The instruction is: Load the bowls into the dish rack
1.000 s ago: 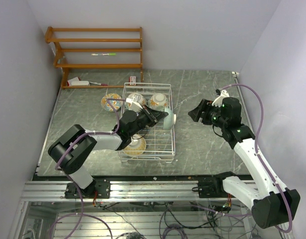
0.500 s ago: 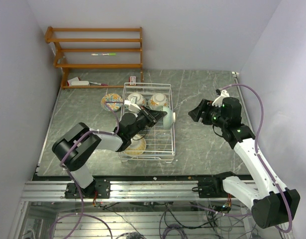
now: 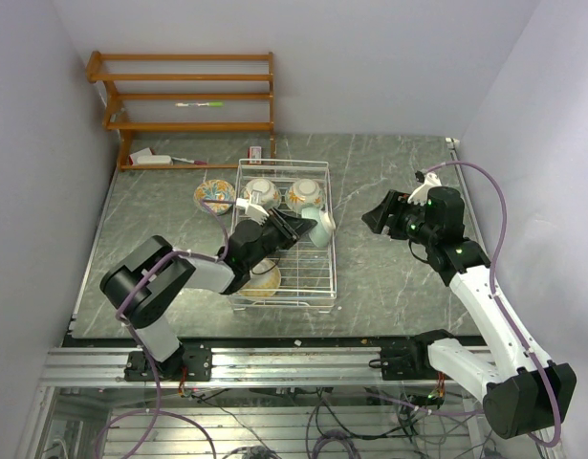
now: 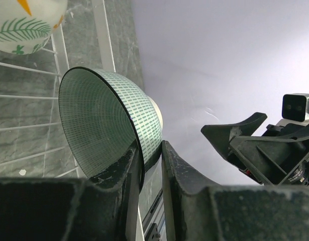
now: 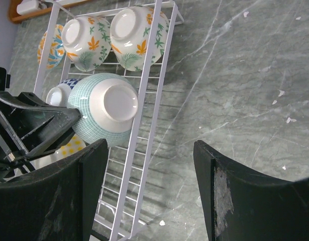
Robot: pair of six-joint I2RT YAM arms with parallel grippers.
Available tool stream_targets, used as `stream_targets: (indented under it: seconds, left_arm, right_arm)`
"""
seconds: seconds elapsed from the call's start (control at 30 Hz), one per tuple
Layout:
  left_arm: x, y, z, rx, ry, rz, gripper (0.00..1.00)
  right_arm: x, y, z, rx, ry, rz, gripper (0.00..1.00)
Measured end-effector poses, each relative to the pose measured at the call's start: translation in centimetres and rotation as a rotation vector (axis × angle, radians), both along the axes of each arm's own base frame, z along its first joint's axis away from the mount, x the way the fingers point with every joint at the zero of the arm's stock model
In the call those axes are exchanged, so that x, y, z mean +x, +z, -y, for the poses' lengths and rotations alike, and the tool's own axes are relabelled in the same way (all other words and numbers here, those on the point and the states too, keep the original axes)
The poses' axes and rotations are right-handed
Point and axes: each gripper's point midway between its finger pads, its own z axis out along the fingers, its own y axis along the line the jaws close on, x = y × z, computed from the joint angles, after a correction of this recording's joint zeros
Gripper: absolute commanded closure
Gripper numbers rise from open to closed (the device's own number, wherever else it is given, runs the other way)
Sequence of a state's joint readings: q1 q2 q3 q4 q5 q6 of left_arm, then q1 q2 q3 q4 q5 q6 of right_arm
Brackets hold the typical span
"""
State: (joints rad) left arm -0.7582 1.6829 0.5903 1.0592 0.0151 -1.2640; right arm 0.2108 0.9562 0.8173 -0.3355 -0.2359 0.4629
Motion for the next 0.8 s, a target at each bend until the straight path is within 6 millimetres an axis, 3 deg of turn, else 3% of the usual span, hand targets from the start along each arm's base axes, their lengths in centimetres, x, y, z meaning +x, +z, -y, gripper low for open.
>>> stream_targets:
  seconds: [0.2, 0.5, 0.63, 0.8]
  left_arm:
    - [-0.2, -0.2, -0.2, 0.004, 0.003, -0.003, 0.78]
    - [-0.4, -0.6, -0.6, 0.001, 0.015, -0.002, 0.68]
    - [-0.6, -2.1, -1.0, 0.033, 0.021, -0.027, 0.67]
    - [-0.6, -2.2, -1.1, 0.032, 0.027, -0.021, 0.7]
  right_arm:
    - [0.0, 0.0, 0.0, 0.0, 0.0, 0.0, 0.32]
    - [0.0, 0.0, 0.0, 0.0, 0.0, 0.0, 0.31]
    - [0.0, 0.0, 0.0, 0.0, 0.0, 0.0, 0.32]
    - [0.0, -0.2, 0.0, -0.001, 0.0, -0.005, 0.31]
